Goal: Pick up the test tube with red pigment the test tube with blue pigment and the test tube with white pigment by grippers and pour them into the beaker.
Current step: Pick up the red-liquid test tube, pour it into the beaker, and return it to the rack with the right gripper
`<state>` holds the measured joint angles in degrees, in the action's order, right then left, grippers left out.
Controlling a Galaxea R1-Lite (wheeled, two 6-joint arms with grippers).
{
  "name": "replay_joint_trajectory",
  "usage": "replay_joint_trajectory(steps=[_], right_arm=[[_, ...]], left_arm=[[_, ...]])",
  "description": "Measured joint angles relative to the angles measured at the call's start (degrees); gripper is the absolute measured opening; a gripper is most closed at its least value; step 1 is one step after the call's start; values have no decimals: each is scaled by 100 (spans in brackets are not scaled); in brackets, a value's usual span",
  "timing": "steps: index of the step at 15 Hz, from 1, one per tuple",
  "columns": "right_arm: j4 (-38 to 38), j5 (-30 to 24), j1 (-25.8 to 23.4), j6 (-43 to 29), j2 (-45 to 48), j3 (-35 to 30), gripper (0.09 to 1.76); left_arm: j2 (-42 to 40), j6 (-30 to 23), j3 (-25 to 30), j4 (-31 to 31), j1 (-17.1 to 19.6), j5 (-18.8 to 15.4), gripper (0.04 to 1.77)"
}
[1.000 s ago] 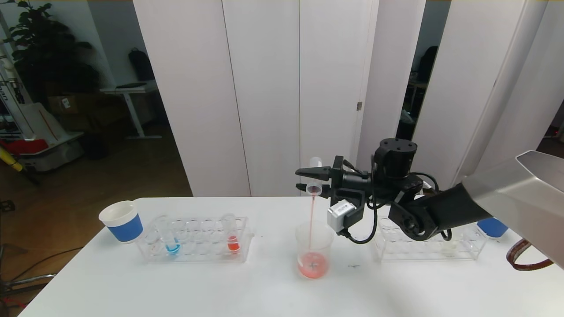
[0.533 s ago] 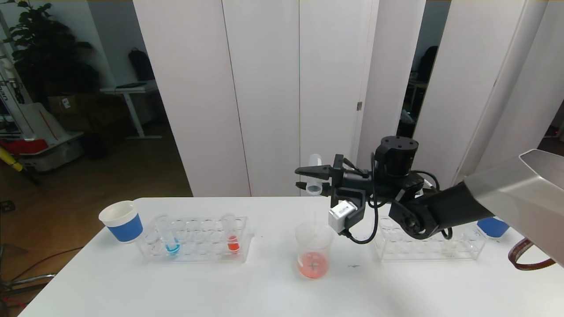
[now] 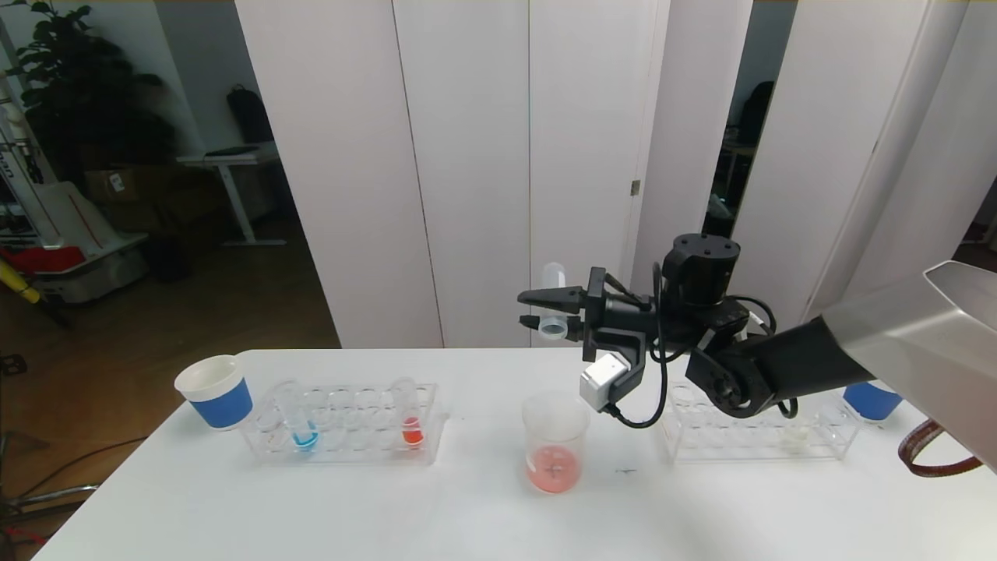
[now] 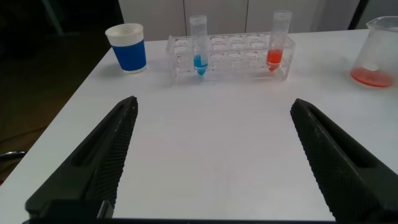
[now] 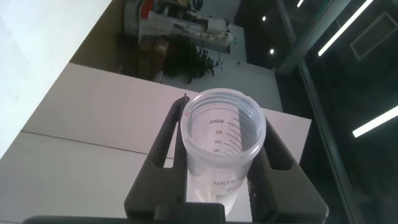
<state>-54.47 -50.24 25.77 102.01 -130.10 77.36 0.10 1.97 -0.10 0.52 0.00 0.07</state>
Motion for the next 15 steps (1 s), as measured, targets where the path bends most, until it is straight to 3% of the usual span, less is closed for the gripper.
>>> replay_joint_trajectory(steps=[15], right_arm=[[11, 267, 149, 17, 424, 91, 60]], left_arm=[[0, 2, 0, 0, 0, 0, 175]])
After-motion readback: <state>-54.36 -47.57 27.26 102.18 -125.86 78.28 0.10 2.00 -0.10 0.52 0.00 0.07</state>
